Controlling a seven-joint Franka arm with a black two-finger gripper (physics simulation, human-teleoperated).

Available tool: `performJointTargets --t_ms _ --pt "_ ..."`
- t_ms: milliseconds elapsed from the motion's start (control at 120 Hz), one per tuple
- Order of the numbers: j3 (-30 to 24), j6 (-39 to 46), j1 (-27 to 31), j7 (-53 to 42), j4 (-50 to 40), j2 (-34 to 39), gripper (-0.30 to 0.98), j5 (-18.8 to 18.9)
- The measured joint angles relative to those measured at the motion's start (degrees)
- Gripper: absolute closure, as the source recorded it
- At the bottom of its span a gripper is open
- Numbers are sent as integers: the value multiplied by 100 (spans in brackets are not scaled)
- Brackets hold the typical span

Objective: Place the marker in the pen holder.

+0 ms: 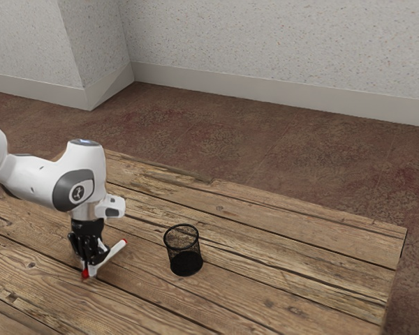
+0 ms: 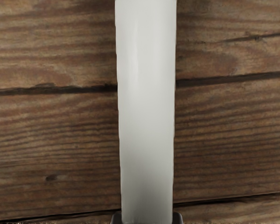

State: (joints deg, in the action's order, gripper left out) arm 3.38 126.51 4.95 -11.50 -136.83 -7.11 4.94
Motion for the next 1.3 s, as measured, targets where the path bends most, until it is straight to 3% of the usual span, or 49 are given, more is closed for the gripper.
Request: performJointTargets --t_ms 133,300,392,492,617,933,1300 --pt "2 -137 -45 85 164 330 78 88" --pt "-103 -892 -71 198 1590 514 79 524" --pt "-357 -1393 -41 240 2645 203 79 713" --pt "-462 -2092 -698 271 3737 -398 79 789" --pt "-485 -3241 -1297 323 4471 -786 79 635" --pt "-484 -5355 -1837 553 4810 -1153 79 31" --pt "-458 -5662 -1846 692 5117 -1602 79 -11"
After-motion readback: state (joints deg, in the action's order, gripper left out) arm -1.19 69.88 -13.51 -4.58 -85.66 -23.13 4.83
